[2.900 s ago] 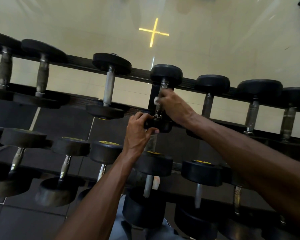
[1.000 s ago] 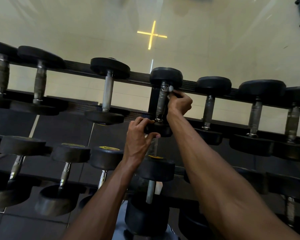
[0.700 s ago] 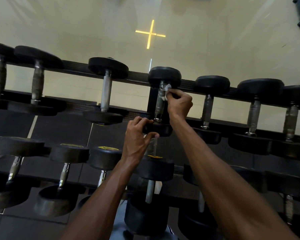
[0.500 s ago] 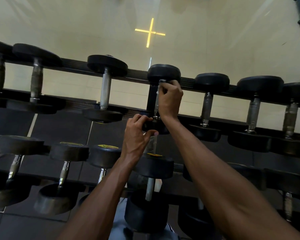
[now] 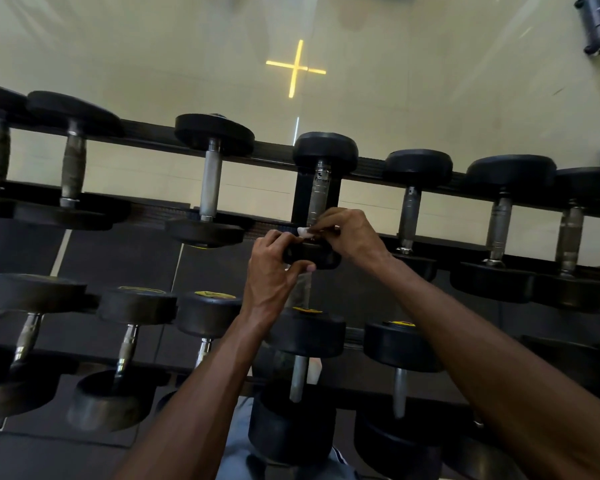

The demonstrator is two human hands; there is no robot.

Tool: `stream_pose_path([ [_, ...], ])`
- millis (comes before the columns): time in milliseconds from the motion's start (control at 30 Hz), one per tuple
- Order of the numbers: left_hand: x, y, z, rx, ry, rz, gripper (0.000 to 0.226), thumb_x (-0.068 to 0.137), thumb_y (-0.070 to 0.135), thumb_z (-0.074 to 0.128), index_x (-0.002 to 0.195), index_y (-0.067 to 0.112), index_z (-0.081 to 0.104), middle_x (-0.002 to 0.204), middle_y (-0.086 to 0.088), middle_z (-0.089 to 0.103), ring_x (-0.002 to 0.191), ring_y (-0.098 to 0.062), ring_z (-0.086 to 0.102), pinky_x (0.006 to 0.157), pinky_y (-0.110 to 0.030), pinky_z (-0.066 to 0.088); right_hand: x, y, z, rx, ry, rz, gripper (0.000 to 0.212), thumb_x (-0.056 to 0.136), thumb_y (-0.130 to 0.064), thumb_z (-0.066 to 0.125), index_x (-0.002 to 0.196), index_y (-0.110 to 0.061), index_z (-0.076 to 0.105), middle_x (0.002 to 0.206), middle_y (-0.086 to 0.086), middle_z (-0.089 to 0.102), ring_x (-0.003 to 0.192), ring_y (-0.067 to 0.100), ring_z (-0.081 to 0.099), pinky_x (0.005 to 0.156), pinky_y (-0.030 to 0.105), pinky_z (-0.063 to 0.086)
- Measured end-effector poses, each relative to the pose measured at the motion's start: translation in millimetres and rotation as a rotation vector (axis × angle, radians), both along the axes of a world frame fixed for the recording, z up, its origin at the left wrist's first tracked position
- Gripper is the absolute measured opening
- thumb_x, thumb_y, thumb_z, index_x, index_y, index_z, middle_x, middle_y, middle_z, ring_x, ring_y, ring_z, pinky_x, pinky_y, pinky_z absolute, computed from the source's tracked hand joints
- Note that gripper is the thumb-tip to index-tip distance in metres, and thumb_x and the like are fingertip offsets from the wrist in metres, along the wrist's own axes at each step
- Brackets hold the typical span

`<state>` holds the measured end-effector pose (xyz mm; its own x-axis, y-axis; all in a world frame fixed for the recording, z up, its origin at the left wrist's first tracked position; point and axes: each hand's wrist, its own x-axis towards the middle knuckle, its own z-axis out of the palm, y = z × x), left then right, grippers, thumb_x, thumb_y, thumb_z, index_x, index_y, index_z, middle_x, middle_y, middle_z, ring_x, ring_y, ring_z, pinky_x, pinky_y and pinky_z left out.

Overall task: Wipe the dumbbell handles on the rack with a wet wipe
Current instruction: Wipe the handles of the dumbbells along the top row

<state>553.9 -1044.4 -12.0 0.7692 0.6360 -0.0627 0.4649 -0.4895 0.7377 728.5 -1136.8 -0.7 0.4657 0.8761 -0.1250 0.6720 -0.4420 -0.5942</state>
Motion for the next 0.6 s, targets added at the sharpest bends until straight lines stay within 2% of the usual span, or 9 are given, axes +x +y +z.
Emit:
stream_pose_path([
  [67, 0, -2, 3, -0.003, 0.0, -0.005, 0.045, 0.075, 0.037, 0.088, 0.109, 0.016, 0.067, 0.109, 0.0, 0.059, 0.103, -0.021, 0.051, 0.083, -0.037, 0.052, 2, 5, 4, -0.03, -0.021, 0.063, 0.016, 0.092, -0.006, 0.069, 0.104, -0.012, 0.079, 0.107, 0.0, 0.068, 0.096, 0.014, 0.064, 0.082, 0.016, 0.048],
  [167, 0, -1, 1, -0.001, -0.004, -0.002, 0.047, 0.075, 0.039, 0.088, 0.112, 0.017, 0.068, 0.109, -0.001, 0.06, 0.102, -0.022, 0.053, 0.083, -0.039, 0.052, 0, 23, 14, -0.124, -0.096, 0.245, 0.012, 0.093, -0.013, 0.068, 0.102, -0.012, 0.077, 0.107, 0.001, 0.063, 0.096, 0.016, 0.06, 0.081, 0.025, 0.049],
  [267, 1, 0, 2, -0.009, -0.011, -0.004, 0.051, 0.073, 0.043, 0.086, 0.113, 0.017, 0.069, 0.108, -0.001, 0.061, 0.102, -0.023, 0.055, 0.084, -0.041, 0.053, -4, 26, 15, -0.144, -0.128, 0.294, 0.012, 0.092, -0.019, 0.069, 0.101, -0.013, 0.075, 0.105, 0.0, 0.058, 0.094, 0.015, 0.056, 0.076, 0.023, 0.042],
  [367, 2, 0, 4, -0.004, 0.01, -0.01, 0.049, 0.073, 0.041, 0.087, 0.11, 0.015, 0.069, 0.108, -0.003, 0.061, 0.102, -0.025, 0.055, 0.085, -0.041, 0.053, 6, 3, 2, -0.075, -0.006, 0.155, 0.014, 0.092, -0.008, 0.068, 0.102, -0.012, 0.077, 0.104, -0.007, 0.059, 0.094, 0.012, 0.06, 0.08, 0.021, 0.048],
  [500, 3, -3, 10, 0.044, 0.027, -0.022, 0.048, 0.076, 0.034, 0.088, 0.117, 0.015, 0.068, 0.114, -0.003, 0.062, 0.108, -0.024, 0.055, 0.091, -0.037, 0.05, 22, -16, -3, -0.069, 0.129, -0.041, 0.018, 0.087, -0.001, 0.072, 0.096, -0.015, 0.08, 0.098, -0.005, 0.069, 0.092, 0.011, 0.066, 0.083, 0.029, 0.059],
  [600, 1, -5, 14, 0.13, 0.048, -0.123, 0.058, 0.075, 0.028, 0.089, 0.127, 0.014, 0.066, 0.122, -0.003, 0.064, 0.117, -0.022, 0.053, 0.098, -0.032, 0.047, 27, -14, 3, -0.07, 0.21, -0.192, 0.014, 0.088, -0.012, 0.076, 0.1, -0.018, 0.081, 0.101, -0.005, 0.073, 0.09, 0.006, 0.064, 0.071, 0.016, 0.05],
])
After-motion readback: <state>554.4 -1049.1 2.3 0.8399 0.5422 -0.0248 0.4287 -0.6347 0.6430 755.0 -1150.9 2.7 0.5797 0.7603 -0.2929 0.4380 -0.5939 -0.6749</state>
